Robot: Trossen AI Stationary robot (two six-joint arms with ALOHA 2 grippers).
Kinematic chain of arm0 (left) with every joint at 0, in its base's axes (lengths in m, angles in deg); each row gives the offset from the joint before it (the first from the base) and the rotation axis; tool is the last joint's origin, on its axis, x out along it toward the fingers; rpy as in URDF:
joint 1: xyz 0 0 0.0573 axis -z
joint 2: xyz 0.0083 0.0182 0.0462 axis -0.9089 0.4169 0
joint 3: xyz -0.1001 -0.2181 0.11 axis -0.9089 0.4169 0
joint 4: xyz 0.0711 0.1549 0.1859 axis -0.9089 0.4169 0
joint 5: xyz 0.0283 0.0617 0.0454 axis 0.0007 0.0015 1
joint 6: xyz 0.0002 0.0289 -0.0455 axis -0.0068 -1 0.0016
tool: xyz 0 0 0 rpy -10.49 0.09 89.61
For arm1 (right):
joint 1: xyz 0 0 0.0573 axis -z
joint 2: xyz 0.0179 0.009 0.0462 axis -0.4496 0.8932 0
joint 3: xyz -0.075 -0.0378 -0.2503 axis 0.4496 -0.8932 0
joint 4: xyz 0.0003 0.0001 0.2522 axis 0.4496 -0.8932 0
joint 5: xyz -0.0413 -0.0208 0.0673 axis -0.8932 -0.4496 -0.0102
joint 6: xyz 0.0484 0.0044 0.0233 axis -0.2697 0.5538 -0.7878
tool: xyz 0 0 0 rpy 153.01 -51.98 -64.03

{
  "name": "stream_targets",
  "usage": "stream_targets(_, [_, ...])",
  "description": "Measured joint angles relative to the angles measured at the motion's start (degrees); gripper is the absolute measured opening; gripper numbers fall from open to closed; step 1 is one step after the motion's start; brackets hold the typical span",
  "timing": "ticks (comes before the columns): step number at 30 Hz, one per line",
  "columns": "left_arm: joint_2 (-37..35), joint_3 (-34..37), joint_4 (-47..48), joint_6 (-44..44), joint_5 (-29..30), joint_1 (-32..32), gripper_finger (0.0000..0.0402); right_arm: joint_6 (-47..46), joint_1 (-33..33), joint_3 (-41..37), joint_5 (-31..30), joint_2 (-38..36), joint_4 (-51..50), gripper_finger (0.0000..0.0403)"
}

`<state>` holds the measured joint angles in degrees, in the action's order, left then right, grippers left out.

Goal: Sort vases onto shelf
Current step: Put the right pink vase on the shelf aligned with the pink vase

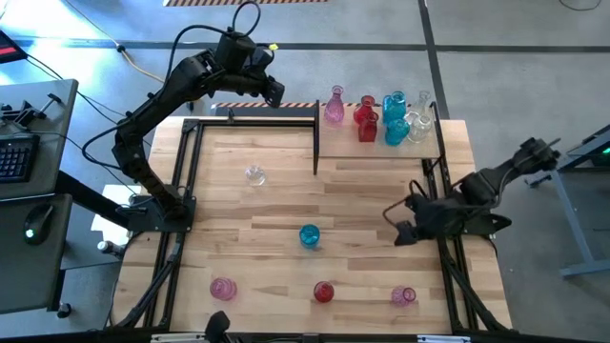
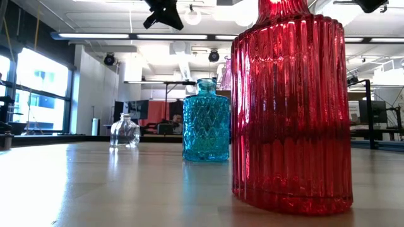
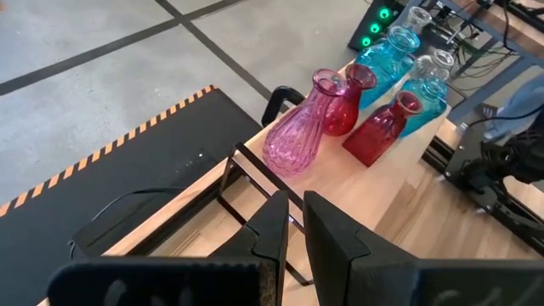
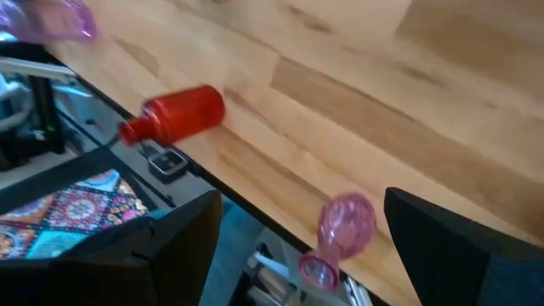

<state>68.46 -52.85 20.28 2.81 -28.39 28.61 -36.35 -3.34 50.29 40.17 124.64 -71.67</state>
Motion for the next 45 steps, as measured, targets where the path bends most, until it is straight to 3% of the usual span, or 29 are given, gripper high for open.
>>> stream_targets(22, [0.0,0.0,-1.4,0.0,0.0,0.1,0.0031,-23.8,-18.8,0.0,2.3,10.6,1.2,0.0309])
stream_targets(41, [0.0,0.0,-1.4,0.0,0.0,0.1,0.0031,-26.1,-21.5,0.0,2.9,17.5,7.3,0.0309])
stream_targets(45, [0.0,0.0,-1.4,0.0,0.0,0.1,0.0031,-25.8,-21.5,0.0,5.3,19.3,8.7,0.0309])
